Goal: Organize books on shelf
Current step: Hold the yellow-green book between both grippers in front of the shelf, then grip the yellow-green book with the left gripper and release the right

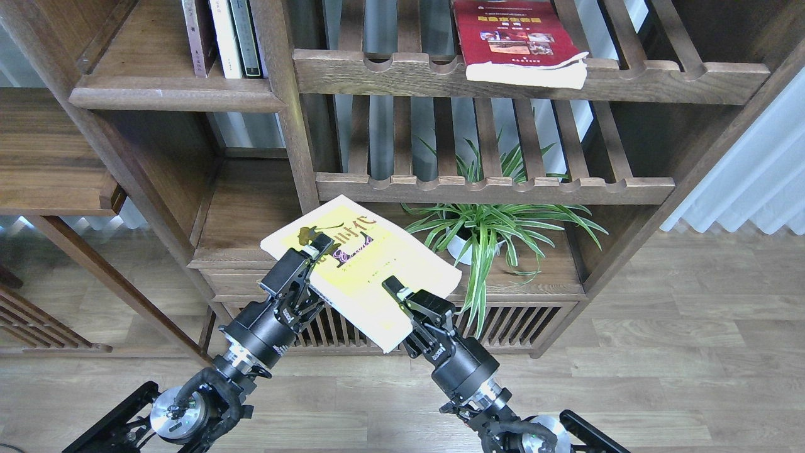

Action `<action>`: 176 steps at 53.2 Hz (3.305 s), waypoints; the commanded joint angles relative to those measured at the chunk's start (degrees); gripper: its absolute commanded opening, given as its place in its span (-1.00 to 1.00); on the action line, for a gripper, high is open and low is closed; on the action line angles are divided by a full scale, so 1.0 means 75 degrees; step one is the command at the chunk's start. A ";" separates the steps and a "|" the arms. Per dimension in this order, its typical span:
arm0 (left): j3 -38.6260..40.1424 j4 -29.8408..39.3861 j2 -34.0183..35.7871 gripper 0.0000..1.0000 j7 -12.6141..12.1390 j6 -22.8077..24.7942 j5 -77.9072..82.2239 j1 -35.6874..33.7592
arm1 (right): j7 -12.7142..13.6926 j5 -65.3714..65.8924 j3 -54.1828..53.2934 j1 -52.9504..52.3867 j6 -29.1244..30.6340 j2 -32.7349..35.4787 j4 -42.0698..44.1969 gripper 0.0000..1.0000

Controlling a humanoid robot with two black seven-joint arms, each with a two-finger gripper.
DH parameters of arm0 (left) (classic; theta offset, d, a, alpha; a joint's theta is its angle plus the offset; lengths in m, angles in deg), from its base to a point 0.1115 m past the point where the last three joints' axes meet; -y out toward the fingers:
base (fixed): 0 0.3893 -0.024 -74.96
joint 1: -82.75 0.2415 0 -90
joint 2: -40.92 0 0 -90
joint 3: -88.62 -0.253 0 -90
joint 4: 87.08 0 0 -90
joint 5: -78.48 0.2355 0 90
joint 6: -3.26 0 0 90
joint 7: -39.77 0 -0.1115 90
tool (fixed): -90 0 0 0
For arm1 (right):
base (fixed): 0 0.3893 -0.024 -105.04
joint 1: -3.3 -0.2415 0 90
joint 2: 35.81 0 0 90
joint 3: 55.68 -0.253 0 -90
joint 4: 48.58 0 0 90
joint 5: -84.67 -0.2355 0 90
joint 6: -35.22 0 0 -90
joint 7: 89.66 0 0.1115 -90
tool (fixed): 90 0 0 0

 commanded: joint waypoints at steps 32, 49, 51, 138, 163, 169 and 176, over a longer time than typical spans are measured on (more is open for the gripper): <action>0.0002 0.0006 -0.0002 0.62 0.0005 0.0000 0.0003 -0.0027 | 0.0012 -0.0001 0.0001 -0.0032 0.0000 0.0001 -0.0035 -0.92; -0.0009 0.0099 -0.0002 0.45 0.0005 -0.0124 0.0085 0.0031 | 0.0000 -0.0001 0.0001 -0.0172 0.0000 0.0001 -0.0035 -0.92; -0.0009 0.0099 -0.0014 0.44 0.0005 -0.0147 0.0155 0.0031 | 0.0001 -0.0001 0.0001 -0.0196 0.0000 0.0001 -0.0035 -0.92; -0.0115 0.0205 -0.0143 -0.86 0.0146 0.0000 0.0191 0.0230 | 0.0001 -0.0001 0.0177 -0.0184 0.0000 0.0001 0.0000 -0.88; -0.0021 0.0205 -0.0084 -0.85 0.0157 0.0000 0.0203 0.0277 | -0.0011 0.0022 0.0200 -0.0220 0.0000 0.0001 0.0047 0.44; -0.0009 0.0205 -0.0073 -0.85 0.0157 0.0000 0.0203 0.0289 | -0.0011 -0.0013 0.0189 -0.0196 0.0000 0.0001 0.0047 0.46; -0.0009 0.0205 -0.0084 -0.84 0.0157 0.0000 0.0203 0.0289 | -0.0023 -0.0024 0.0189 -0.0173 0.0000 0.0071 0.0035 0.18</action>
